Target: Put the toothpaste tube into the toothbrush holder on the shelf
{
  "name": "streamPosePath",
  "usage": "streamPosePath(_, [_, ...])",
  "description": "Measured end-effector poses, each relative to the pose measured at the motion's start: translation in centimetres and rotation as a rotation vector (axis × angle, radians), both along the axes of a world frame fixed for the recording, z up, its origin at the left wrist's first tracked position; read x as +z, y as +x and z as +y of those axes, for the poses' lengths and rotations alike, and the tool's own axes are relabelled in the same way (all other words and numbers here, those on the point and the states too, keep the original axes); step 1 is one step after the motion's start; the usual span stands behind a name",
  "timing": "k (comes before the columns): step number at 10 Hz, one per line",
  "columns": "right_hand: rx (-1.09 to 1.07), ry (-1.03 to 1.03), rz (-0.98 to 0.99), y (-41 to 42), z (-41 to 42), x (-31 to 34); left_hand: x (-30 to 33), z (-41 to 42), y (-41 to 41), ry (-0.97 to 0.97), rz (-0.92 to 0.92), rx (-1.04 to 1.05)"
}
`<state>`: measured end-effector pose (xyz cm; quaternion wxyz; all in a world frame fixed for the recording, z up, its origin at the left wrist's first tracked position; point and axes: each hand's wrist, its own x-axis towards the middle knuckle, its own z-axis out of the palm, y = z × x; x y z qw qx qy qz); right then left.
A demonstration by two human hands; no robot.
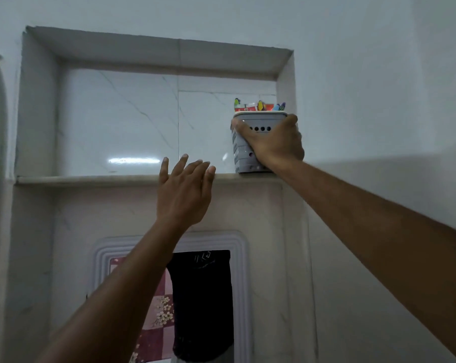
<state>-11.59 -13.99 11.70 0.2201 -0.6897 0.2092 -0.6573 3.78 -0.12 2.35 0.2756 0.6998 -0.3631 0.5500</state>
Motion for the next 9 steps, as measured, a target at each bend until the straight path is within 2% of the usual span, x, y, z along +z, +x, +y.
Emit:
streamPosePath(2, [-0.077,-0.07,0.036,3.0,-1.8,-2.7,0.0,-0.2,0.2,-0.008,-0.025,0.009])
streamPosePath(5, [0.1,-0.027,0.309,1.2,-3.3,-3.4,0.4,0.2,0.0,0.057,0.035,0.02])
streamPosePath(6, [0.111,-0.023,0.332,0.7,-2.8,-3.6,0.5,0.5,-0.4,0.092,0.073,0.012])
streamPosePath(7, [0.06,-0.052,0.278,0.4,-2.3,-4.6,0.8,1.1,-1.0,0.133,0.124,-0.024])
streamPosePath(9, [0.043,-0.278,-0.038,-2.0,-1.3,-9.0,-1.2,3.8,-2.7,0.101,0.201,-0.139])
